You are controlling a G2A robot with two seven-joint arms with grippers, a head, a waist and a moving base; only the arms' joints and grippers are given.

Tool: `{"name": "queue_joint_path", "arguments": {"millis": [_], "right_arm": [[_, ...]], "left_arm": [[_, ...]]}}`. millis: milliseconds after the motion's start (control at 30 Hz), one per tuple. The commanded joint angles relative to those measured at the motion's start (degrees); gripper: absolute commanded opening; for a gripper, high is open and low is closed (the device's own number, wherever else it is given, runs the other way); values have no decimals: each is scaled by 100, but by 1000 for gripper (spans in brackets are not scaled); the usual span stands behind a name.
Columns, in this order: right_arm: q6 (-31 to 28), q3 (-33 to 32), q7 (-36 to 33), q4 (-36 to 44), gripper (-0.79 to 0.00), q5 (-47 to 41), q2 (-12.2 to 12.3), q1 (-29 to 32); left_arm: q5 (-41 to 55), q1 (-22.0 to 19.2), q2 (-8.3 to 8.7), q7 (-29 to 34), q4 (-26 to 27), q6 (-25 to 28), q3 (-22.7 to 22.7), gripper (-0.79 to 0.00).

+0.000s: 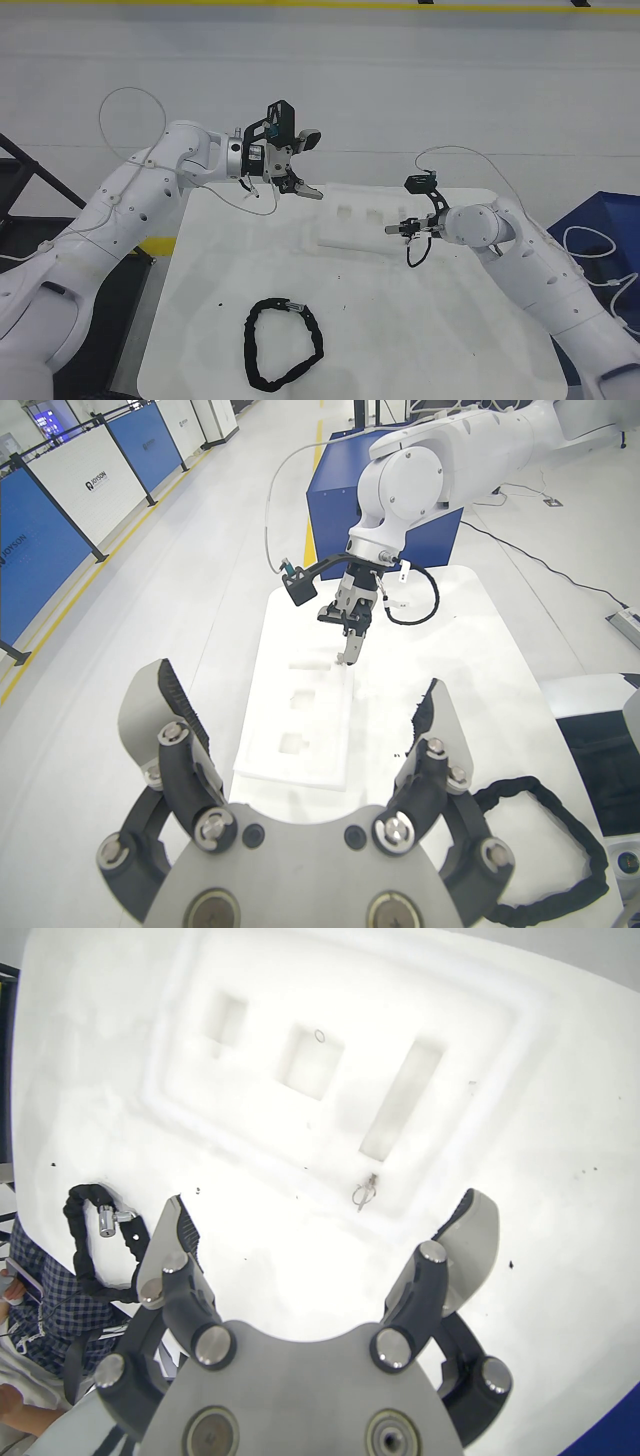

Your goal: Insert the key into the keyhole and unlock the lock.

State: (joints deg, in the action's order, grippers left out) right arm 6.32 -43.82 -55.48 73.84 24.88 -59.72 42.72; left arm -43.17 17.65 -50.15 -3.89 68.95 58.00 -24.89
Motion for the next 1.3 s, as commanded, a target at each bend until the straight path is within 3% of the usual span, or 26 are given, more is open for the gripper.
{"name": "queue_joint_path", "arguments": {"millis": [0, 467, 500, 533, 767, 933, 1033, 1267], "right_arm": [[235, 49, -75, 32, 0, 45, -29, -7], [718, 425, -27, -335, 0, 200, -321, -136], [771, 470, -66, -342, -28, 268, -341, -157], [825, 501, -86, -351, -185, 296, -363, -171], [1096, 592, -213, -544, -222, 365, -487, -268], [1181, 596, -289, -693, -296, 390, -548, -318], [1221, 587, -312, -749, -394, 417, -574, -322], [1277, 571, -310, -870, -443, 437, -640, -308]], "left_arm": [[2, 0, 0, 1, 0, 0, 0, 0], [2, 0, 0, 1, 0, 0, 0, 0], [2, 0, 0, 1, 0, 0, 0, 0], [2, 0, 0, 1, 0, 0, 0, 0], [2, 0, 0, 1, 0, 0, 0, 0], [2, 0, 0, 1, 0, 0, 0, 0], [2, 0, 0, 1, 0, 0, 0, 0], [2, 0, 0, 1, 0, 0, 0, 0]]}}
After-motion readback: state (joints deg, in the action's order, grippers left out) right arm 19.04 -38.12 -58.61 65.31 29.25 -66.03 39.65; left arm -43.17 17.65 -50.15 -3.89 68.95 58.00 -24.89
